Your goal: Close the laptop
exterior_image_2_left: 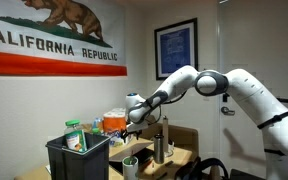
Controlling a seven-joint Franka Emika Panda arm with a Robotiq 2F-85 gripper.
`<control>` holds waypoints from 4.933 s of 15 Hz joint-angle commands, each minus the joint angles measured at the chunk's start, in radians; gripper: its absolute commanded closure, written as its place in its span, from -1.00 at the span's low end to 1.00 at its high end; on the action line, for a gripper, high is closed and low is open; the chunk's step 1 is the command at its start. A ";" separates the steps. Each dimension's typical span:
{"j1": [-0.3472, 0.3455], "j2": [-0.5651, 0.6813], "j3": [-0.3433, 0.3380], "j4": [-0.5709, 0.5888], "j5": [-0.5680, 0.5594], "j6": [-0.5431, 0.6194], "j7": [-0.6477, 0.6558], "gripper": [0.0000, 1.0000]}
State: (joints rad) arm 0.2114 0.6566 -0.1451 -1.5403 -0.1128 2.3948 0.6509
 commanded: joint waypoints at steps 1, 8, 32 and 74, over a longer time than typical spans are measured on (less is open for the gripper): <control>-0.011 0.092 0.015 0.096 0.003 -0.032 -0.021 -1.00; 0.000 0.183 0.023 0.121 0.015 -0.032 -0.020 -1.00; -0.042 0.230 0.065 0.157 0.146 -0.271 -0.021 -1.00; -0.014 0.683 0.023 0.850 0.062 -0.491 0.144 -1.00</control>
State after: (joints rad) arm 0.1918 1.2813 -0.1064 -0.7894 -0.0367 1.9272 0.7545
